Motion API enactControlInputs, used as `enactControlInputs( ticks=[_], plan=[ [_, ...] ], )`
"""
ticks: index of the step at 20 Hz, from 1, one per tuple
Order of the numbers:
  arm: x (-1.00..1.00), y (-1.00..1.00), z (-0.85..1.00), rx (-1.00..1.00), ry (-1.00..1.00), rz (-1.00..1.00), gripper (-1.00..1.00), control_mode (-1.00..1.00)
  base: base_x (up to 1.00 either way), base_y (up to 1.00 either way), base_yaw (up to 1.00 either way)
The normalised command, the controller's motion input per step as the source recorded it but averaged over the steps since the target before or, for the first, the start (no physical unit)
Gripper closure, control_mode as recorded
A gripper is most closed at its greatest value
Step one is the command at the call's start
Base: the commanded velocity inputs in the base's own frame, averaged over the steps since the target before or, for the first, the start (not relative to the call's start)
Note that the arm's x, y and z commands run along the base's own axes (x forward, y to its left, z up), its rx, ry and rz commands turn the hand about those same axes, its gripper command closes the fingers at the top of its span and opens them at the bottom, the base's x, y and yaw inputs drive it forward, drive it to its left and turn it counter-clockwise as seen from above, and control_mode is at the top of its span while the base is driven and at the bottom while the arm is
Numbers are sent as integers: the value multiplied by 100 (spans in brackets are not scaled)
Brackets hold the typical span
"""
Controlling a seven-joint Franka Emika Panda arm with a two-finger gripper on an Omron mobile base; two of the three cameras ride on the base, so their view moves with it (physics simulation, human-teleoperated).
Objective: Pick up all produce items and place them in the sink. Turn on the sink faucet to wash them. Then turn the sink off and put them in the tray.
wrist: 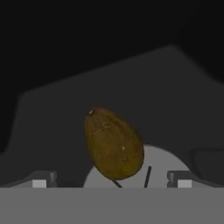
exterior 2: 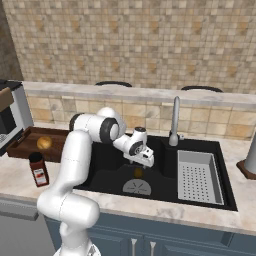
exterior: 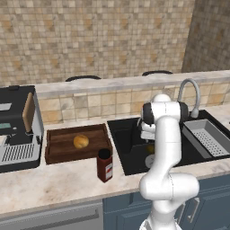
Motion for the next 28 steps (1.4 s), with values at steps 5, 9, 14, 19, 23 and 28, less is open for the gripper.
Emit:
enactControlInputs(
  ticks=[5,9,14,19,23,28],
  plan=[
    [2,-5,-53,0,0,0,-100,-100,0,0,0],
    [-4,-1,-44,0,0,0,-100,-100,0,0,0],
    [-4,0,-27,0,0,0,-100,-100,0,0,0],
    [-2,0,-25,0,0,0,-100,-100,0,0,0],
    [-1,1,-28,0,0,0,100,-100,0,0,0],
    [-18,1,-12,0,-1,0,100,-100,0,0,0]
  ],
)
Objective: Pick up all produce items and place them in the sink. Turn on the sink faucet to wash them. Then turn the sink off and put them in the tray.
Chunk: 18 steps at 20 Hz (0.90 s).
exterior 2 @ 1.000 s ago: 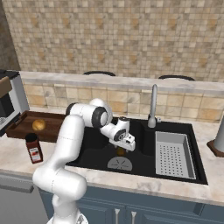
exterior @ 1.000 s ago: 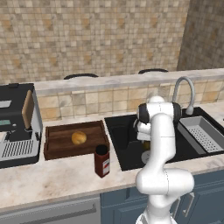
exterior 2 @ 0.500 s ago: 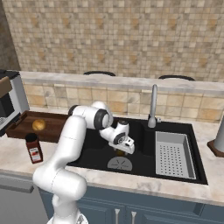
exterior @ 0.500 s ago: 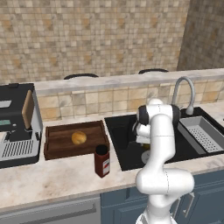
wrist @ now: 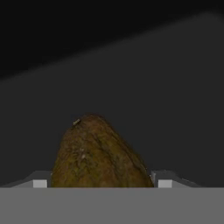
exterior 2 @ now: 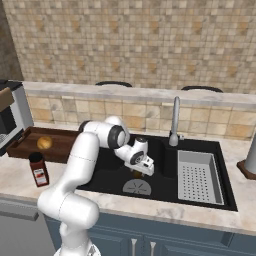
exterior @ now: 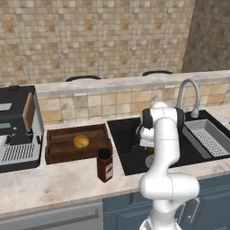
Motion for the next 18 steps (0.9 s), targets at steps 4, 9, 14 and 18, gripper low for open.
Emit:
enactControlInputs(
  ticks=[4,9,14,18],
  plan=[
    [-78,4,49,0,-14,0,100,-100,0,0,0],
    [-81,21,99,1,-20,0,100,-100,0,0,0],
    [-69,34,100,0,-18,0,100,-100,0,0,0],
    [-53,39,100,0,-15,0,100,-100,0,0,0]
  ],
)
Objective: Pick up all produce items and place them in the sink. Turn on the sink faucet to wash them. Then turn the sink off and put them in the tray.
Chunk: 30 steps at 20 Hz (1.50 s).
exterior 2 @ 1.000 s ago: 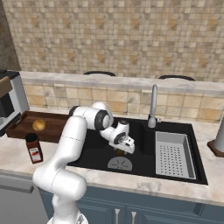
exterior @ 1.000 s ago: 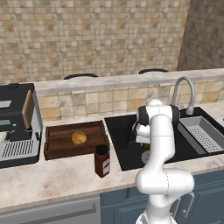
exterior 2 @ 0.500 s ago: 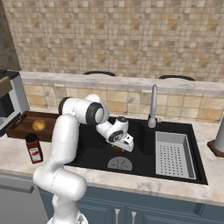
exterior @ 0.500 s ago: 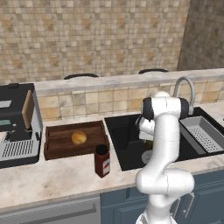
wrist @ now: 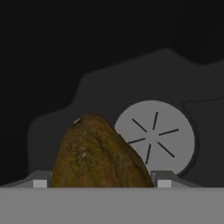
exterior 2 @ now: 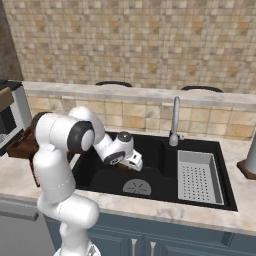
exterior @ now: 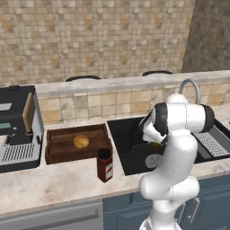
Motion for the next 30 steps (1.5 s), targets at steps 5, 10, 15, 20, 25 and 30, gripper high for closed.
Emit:
enactControlInputs(
  ticks=[5,10,15,20,25,30],
  plan=[
    [-10,37,100,0,-8,1,100,-100,0,0,0],
    [0,37,100,0,-1,2,100,-100,0,0,0],
    [0,27,100,0,0,2,100,-100,0,0,0],
    [-20,30,100,0,2,1,100,-100,0,0,0],
    [-35,50,71,0,10,3,100,-100,0,0,0],
    [-32,67,15,0,11,7,100,-100,0,0,0]
  ],
)
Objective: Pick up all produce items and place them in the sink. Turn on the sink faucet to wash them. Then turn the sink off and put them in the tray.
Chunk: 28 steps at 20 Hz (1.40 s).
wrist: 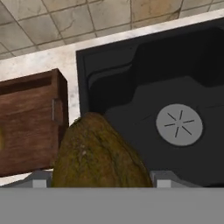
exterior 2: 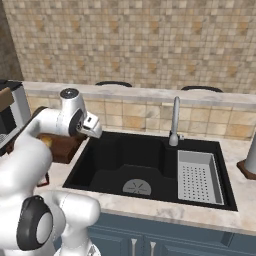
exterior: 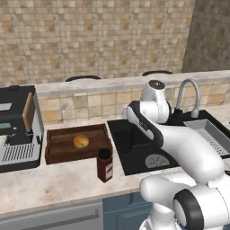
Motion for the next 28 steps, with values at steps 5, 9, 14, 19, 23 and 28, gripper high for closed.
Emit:
enactControlInputs(
  ticks=[5,9,14,19,23,28],
  plan=[
    [-11,70,0,0,10,11,100,-100,0,0,0],
    [3,64,0,0,10,11,100,-100,0,0,0],
    [24,58,0,0,11,10,100,-100,0,0,0],
    [24,46,-1,0,9,8,100,-100,0,0,0],
    [36,23,-5,0,0,4,100,-100,0,0,0],
    [34,2,-22,0,0,0,100,-100,0,0,0]
  ],
)
